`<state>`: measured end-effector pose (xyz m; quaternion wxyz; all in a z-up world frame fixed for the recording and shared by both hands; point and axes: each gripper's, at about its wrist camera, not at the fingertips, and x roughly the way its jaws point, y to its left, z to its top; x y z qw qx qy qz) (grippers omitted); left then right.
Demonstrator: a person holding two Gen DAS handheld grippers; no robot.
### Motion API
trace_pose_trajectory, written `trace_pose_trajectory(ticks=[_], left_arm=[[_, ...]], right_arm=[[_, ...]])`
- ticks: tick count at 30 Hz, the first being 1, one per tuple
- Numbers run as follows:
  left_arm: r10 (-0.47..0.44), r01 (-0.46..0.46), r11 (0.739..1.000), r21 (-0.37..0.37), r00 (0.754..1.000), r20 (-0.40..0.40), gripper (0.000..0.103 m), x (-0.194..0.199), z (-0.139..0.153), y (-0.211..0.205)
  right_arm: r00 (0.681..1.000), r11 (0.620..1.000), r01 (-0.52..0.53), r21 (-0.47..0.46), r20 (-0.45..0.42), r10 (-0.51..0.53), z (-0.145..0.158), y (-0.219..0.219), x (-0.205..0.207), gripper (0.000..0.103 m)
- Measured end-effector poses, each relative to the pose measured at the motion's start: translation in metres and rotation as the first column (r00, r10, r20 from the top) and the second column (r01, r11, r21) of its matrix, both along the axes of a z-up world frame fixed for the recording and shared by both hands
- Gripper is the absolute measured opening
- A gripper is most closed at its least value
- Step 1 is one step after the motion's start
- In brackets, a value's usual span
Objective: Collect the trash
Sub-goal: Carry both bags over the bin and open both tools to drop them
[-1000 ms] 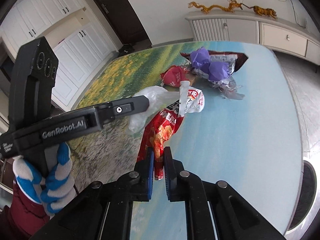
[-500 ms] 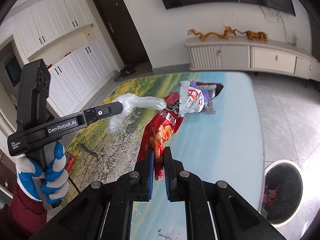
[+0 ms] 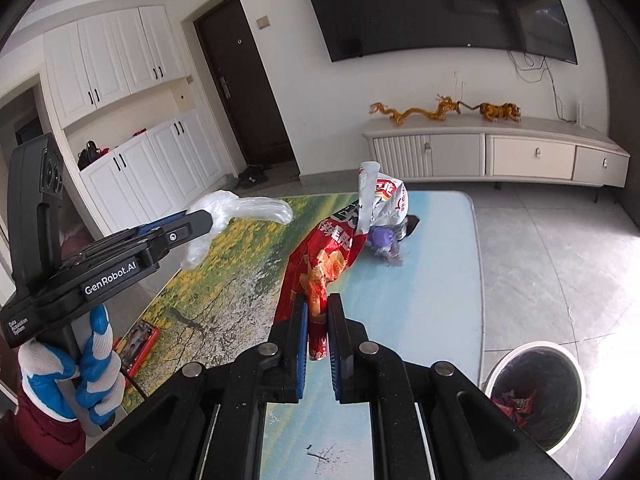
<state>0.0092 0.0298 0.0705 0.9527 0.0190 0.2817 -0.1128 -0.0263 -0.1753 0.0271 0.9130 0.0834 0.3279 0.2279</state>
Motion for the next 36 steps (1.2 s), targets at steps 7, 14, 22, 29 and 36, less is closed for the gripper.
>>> trace_pose_trajectory(ticks=[7, 14, 22, 29, 36], left_arm=[[-0.007, 0.006, 0.999, 0.048, 0.999, 0.039, 0.023, -0.009, 0.009, -0.02], [-0.029, 0.023, 0.996, 0.09, 0.998, 0.063, 0.023, -0.013, 0.014, -0.046], [-0.087, 0.078, 0.987, 0.141, 0.994, 0.061, 0.023, -0.01, 0.012, -0.086], [-0.168, 0.157, 0.969, 0.19, 0.985, 0.043, 0.023, -0.006, 0.006, -0.135], [-0.256, 0.252, 0.938, 0.238, 0.967, -0.015, 0.023, 0.006, -0.014, -0.193]], right_arm=[[0.999, 0.999, 0.039, 0.023, 0.022, -0.039, 0.005, -0.023, -0.005, 0.009], [0.995, 0.995, 0.088, 0.053, 0.031, -0.09, 0.002, -0.052, -0.009, 0.009], [0.987, 0.985, 0.158, 0.072, 0.027, -0.161, -0.004, -0.092, -0.013, 0.009], [0.969, 0.963, 0.245, 0.111, -0.008, -0.246, -0.021, -0.138, -0.012, 0.009], [0.947, 0.939, 0.32, 0.129, -0.07, -0.313, -0.046, -0.181, -0.009, 0.009]])
